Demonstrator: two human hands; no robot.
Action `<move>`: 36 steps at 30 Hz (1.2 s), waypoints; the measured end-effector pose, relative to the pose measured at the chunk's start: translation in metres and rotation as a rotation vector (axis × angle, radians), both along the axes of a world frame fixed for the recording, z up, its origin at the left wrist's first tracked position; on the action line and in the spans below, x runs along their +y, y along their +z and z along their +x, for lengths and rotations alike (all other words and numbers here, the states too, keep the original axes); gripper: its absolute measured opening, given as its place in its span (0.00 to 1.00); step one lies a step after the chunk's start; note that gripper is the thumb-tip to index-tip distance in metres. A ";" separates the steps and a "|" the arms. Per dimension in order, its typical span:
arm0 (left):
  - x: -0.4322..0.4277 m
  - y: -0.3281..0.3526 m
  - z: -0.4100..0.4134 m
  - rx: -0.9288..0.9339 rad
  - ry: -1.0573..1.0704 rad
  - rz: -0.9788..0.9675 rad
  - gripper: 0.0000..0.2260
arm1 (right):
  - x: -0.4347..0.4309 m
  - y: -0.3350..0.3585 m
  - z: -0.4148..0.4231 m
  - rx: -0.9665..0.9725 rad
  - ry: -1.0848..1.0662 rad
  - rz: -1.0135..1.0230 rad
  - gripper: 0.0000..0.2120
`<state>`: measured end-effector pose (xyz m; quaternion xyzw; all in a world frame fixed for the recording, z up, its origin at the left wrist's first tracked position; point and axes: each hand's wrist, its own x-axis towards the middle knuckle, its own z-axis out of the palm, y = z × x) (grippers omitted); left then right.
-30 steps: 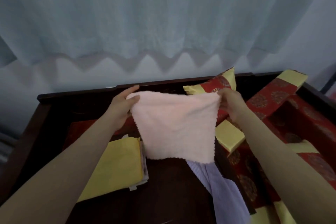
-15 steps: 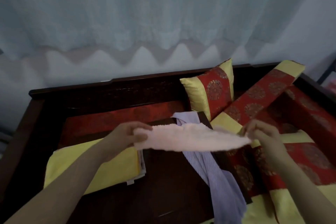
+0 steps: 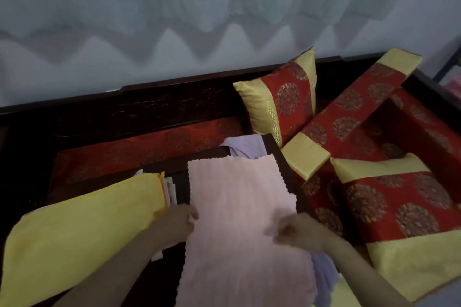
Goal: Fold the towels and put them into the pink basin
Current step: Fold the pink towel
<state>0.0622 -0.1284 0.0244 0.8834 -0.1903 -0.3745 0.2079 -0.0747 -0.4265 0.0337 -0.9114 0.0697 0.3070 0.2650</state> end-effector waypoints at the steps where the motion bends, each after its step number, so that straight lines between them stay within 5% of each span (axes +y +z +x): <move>1: -0.009 0.002 0.016 -0.085 0.019 -0.022 0.12 | -0.006 0.002 0.022 -0.117 -0.064 -0.007 0.10; 5: -0.044 -0.010 0.084 -0.328 0.083 -0.131 0.13 | -0.031 -0.015 0.109 -0.411 -0.418 -0.044 0.05; 13: -0.069 -0.069 0.131 -0.286 0.051 0.154 0.23 | -0.050 -0.075 0.165 -0.295 -0.677 -0.037 0.24; 19: -0.074 -0.070 0.146 -0.108 0.258 0.084 0.24 | -0.056 -0.065 0.165 -0.357 -0.796 0.045 0.04; 22: -0.079 -0.046 0.139 -0.025 0.368 -0.137 0.17 | -0.055 -0.036 0.147 -0.426 -0.833 0.391 0.07; 26: -0.056 0.014 0.118 0.513 0.384 -0.530 0.12 | -0.057 -0.005 0.086 -0.180 -0.867 1.003 0.04; 30: -0.029 0.027 0.111 0.793 0.265 -0.425 0.08 | -0.054 -0.007 0.027 0.049 -0.923 1.240 0.11; 33: -0.027 0.008 0.105 0.714 0.192 -0.296 0.08 | -0.054 -0.022 0.005 0.003 -0.984 1.088 0.05; 36: -0.035 -0.020 0.102 0.393 0.210 -0.209 0.09 | -0.059 -0.045 0.003 -0.186 -0.999 0.739 0.08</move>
